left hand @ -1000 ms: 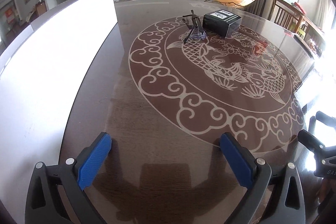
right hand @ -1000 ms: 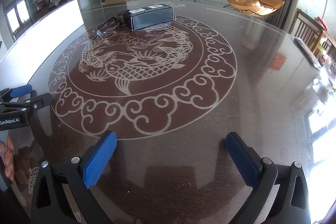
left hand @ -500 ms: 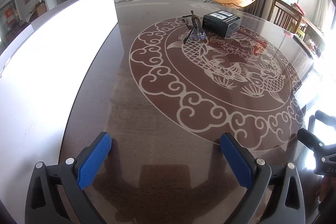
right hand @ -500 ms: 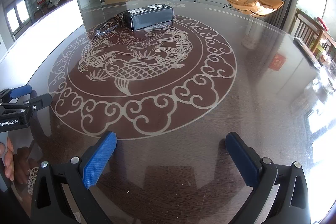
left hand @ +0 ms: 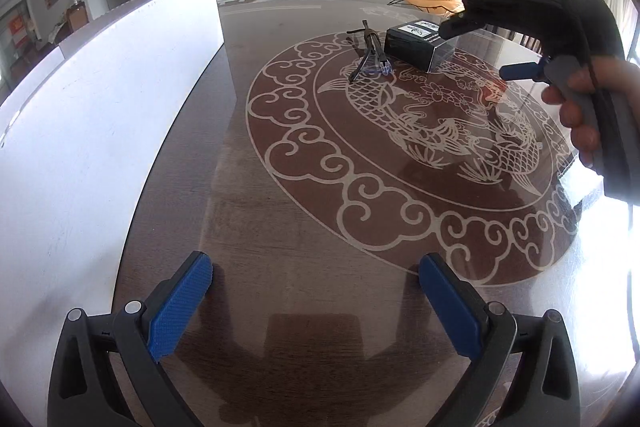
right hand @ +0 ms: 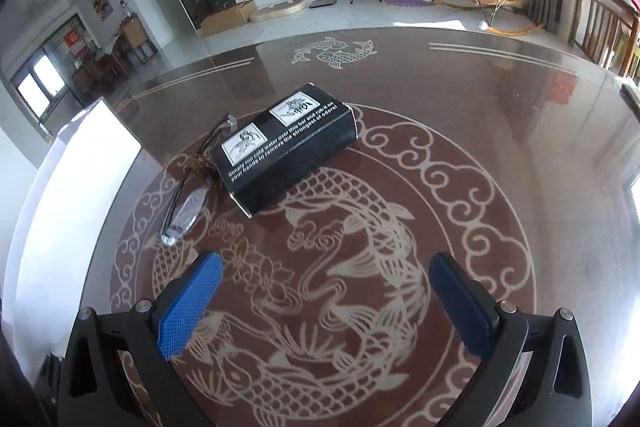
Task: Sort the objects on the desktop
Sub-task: 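Lower right tool onto black soap box and close its fingers, then lift the black soap box and hold it above the table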
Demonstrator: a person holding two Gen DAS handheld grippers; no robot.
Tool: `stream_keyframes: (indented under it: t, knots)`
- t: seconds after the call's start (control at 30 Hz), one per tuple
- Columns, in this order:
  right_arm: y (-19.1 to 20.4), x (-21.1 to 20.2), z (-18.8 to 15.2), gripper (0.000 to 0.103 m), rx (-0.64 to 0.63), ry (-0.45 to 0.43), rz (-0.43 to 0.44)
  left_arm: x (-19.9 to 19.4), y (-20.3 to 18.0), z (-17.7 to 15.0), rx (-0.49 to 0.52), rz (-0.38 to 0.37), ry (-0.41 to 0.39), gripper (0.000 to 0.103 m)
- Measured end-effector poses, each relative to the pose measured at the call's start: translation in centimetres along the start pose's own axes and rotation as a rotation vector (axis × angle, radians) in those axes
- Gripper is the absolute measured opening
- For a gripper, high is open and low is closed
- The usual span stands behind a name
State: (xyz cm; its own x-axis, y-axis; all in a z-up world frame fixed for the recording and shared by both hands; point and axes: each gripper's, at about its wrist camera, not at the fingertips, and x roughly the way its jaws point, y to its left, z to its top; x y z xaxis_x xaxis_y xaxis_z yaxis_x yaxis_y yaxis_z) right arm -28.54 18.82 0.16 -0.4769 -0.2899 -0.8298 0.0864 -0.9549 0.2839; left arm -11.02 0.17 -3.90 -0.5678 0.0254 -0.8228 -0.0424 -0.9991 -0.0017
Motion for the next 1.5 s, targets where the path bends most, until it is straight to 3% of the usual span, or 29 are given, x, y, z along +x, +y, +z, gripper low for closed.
stream_keyframes:
  t: [0.2, 0.33, 0.43, 0.53, 0.6, 0.67, 0.87, 1.13, 1.3, 1.4, 1.5]
  knots:
    - [2.7, 4.1, 4.9, 0.103, 0.111, 0.009, -0.054, 0.0, -0.1, 0.0, -0.003, 0.000, -0.003, 0.103]
    - [2.9, 6.7, 6.0, 0.103, 0.119, 0.051, -0.140, 0.1, -0.1, 0.1, -0.004, -0.003, -0.003, 0.103]
    - [3.2, 7.0, 6.0, 0.103, 0.064, 0.024, -0.177, 0.2, 0.0, 0.2, -0.003, -0.003, -0.002, 0.103]
    - [2.9, 6.4, 5.3, 0.090, 0.032, -0.011, -0.192, 0.4, 0.0, 0.3, -0.004, -0.004, -0.002, 0.103]
    - [2.6, 5.8, 4.5, 0.075, 0.009, -0.022, -0.198, 0.5, 0.0, 0.4, -0.003, -0.003, -0.002, 0.103]
    - [2.3, 5.2, 3.8, 0.068, -0.016, -0.028, -0.184, 0.5, 0.0, 0.4, -0.003, -0.003, -0.002, 0.103]
    - [1.5, 2.4, -1.0, 0.062, -0.108, -0.045, -0.139, 0.5, 0.0, 0.3, -0.003, -0.003, -0.002, 0.103]
    - [-1.5, -4.5, -12.5, 0.061, -0.252, -0.077, -0.167, 0.5, 0.0, 0.3, -0.003, -0.003, -0.002, 0.103]
    - [-3.4, -8.5, -19.3, 0.061, -0.259, -0.111, -0.193, 0.5, 0.0, 0.3, -0.003, -0.002, -0.002, 0.103]
    - [-4.0, -9.4, -20.4, 0.062, -0.245, -0.122, -0.194, 0.5, 0.0, 0.3, -0.003, -0.002, -0.002, 0.103]
    - [-3.7, -9.3, -21.2, 0.087, -0.244, -0.108, -0.201, 0.5, 0.0, 0.4, -0.004, -0.003, -0.002, 0.103]
